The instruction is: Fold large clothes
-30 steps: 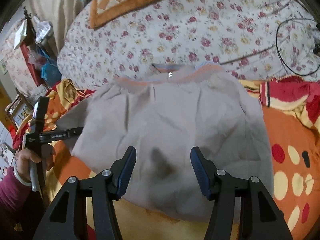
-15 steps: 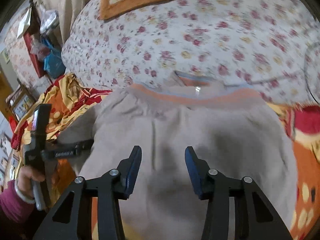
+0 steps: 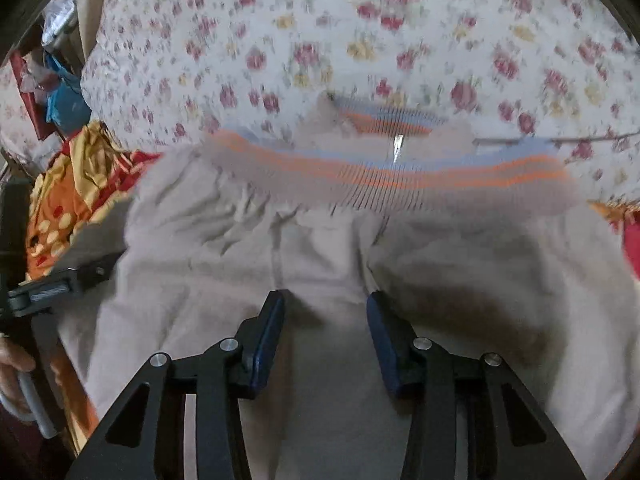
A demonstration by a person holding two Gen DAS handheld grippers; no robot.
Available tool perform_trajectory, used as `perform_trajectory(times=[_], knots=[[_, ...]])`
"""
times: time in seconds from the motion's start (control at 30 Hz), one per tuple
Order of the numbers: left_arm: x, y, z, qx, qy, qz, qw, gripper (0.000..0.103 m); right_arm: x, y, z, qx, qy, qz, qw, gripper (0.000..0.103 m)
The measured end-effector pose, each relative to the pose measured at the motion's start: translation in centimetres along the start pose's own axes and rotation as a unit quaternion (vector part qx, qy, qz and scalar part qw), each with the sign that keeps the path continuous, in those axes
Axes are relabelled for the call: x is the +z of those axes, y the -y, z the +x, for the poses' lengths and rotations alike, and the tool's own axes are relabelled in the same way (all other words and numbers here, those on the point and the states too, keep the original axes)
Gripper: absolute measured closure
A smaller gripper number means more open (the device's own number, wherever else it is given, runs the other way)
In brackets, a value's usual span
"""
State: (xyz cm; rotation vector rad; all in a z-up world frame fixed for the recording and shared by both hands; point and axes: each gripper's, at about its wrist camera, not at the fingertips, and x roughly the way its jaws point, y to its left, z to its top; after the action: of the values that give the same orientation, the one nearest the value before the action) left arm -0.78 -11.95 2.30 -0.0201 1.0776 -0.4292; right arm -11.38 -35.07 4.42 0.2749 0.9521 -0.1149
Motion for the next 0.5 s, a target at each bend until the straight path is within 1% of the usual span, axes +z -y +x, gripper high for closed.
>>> perform_trajectory(times=[0.03, 0.1, 0.17, 0.23, 0.27, 0.37, 0.43, 0.5], knots=[[-0.1, 0.1, 0.0, 0.0, 0.001, 0.0, 1.0, 0.006, 0.1, 0.2, -0.4, 0.0, 0.009, 0.001, 1.0, 0.057], [-0.2, 0.2, -0.1, -0.002, 0.002, -0.003, 1.0, 0.006, 0.3, 0.5, -1.0, -0.005, 0.022, 0.006, 1.0, 0.057], [-0.2, 0.0, -0.2, -0.007, -0.002, -0.01, 0.9999, 0.006, 0.4, 0.9, -0.3, -0.009, 0.013, 0.014, 1.0, 0.058], [-0.2, -0.2, -0.5, -0.014, -0.004, -0.017, 0.9997, 0.006, 0.5, 1.3, 0.8, -0.015, -0.008, 0.03, 0.999, 0.06], [-0.3, -0.4, -0.7, -0.019, -0.005, -0.022, 0.9996, 0.006, 0.5, 1.5, 0.8, -0.01, -0.008, 0.037, 0.999, 0.059], [-0.3, -0.6, -0.8, -0.028, -0.006, -0.03, 0.9991, 0.006, 0.8, 1.1, -0.3, 0.008, 0.018, 0.045, 0.999, 0.056], [-0.4, -0.5, -0.6, -0.025, -0.011, -0.028, 0.9992, 0.006, 1.0, 0.7, -0.2, 0.01, 0.017, 0.037, 0.999, 0.056], [-0.5, -0.4, -0.5, -0.022, -0.009, -0.025, 0.9994, 0.006, 1.1, 0.3, 0.7, 0.009, 0.003, 0.026, 1.0, 0.056]])
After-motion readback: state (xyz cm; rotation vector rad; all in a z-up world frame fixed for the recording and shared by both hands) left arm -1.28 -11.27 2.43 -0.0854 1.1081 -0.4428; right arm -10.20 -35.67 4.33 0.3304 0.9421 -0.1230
